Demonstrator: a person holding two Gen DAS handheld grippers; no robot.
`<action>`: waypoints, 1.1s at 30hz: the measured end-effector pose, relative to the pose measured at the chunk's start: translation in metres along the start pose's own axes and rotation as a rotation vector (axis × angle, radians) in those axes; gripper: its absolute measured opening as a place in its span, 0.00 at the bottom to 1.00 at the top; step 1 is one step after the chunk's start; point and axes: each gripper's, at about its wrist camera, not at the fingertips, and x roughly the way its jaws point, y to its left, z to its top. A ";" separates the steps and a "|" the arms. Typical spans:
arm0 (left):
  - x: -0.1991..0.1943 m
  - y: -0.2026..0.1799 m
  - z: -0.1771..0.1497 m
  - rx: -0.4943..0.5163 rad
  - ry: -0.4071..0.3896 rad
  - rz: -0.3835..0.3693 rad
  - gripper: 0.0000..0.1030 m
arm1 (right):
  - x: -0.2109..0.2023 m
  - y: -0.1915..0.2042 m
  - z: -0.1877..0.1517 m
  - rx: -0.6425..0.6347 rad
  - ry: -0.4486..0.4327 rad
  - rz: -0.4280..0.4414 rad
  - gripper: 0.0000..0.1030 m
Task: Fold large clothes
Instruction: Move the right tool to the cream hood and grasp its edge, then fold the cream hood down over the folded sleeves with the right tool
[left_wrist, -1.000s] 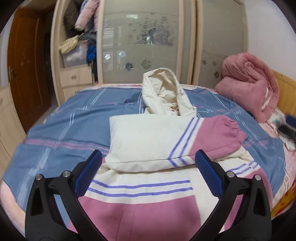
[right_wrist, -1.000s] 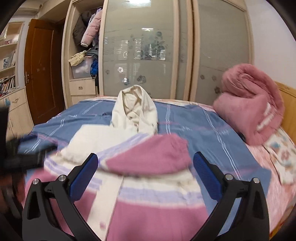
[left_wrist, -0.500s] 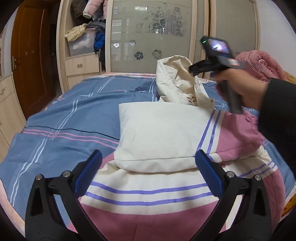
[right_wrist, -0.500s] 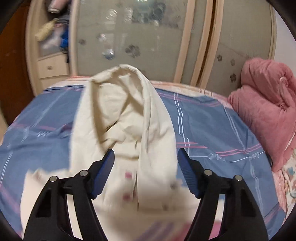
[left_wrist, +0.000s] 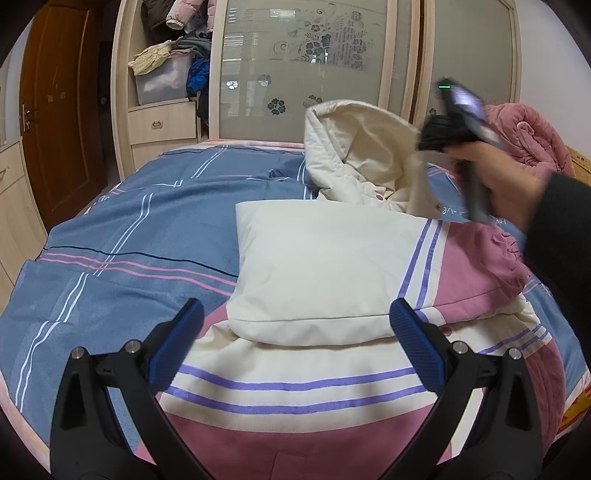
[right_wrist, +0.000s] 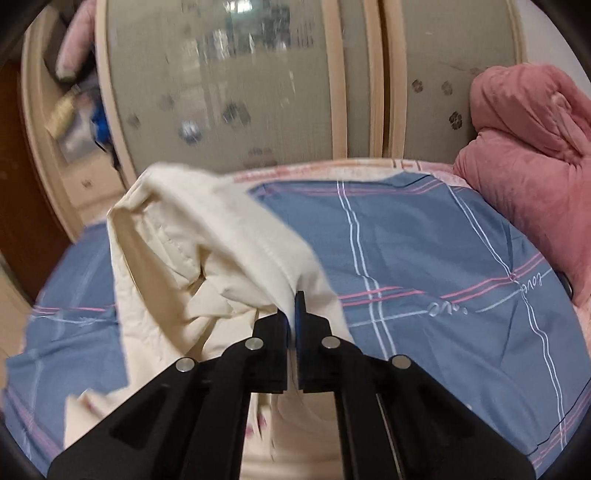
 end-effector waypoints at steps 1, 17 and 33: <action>0.000 -0.001 0.000 0.002 -0.001 -0.002 0.98 | -0.014 -0.010 -0.007 0.017 -0.008 0.020 0.02; 0.074 -0.058 0.046 0.279 0.020 0.105 0.98 | -0.076 -0.095 -0.099 0.313 -0.015 0.300 0.02; 0.203 -0.073 0.135 0.282 0.202 0.129 0.11 | -0.066 -0.110 -0.097 0.421 -0.001 0.387 0.02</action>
